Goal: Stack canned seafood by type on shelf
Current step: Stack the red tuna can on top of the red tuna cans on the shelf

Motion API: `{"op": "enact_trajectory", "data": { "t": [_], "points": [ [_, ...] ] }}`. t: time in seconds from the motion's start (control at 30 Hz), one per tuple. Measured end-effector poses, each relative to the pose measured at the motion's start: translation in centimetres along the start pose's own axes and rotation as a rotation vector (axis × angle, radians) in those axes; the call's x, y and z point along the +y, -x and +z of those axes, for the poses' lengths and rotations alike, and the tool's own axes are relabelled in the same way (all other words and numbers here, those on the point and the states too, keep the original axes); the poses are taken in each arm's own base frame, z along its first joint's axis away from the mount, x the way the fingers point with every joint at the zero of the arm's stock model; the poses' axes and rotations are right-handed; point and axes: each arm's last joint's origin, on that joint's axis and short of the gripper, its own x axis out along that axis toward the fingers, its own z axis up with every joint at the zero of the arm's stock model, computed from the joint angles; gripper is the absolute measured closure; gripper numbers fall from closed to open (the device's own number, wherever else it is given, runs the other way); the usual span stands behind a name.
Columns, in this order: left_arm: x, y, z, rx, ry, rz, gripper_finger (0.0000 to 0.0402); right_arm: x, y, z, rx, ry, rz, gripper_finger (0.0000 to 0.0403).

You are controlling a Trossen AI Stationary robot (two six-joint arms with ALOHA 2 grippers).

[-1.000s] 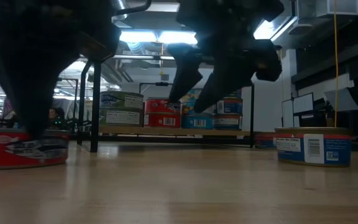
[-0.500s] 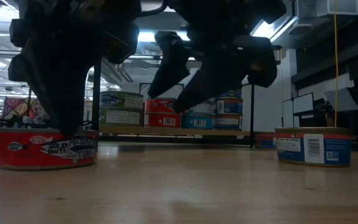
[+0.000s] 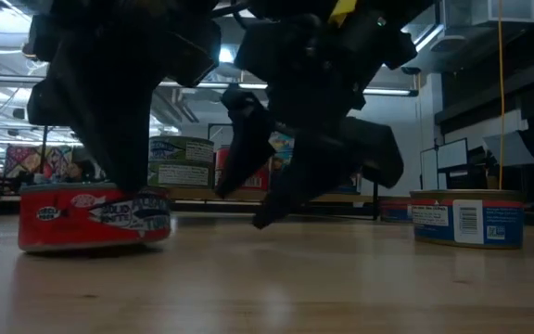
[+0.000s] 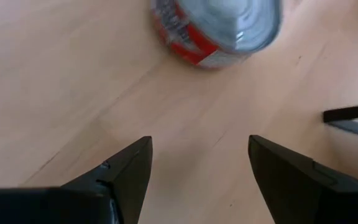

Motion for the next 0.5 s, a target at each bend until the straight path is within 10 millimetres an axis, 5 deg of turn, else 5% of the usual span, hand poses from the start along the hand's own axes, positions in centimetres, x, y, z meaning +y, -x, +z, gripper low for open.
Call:
{"op": "enact_trajectory", "data": {
  "t": [0.5],
  "points": [
    [-0.6,1.8,0.4,-0.057,-0.016,-0.090,0.0401,1.8,0.1,2.1,-0.037,0.155,-0.071,0.0139]
  ]
}}
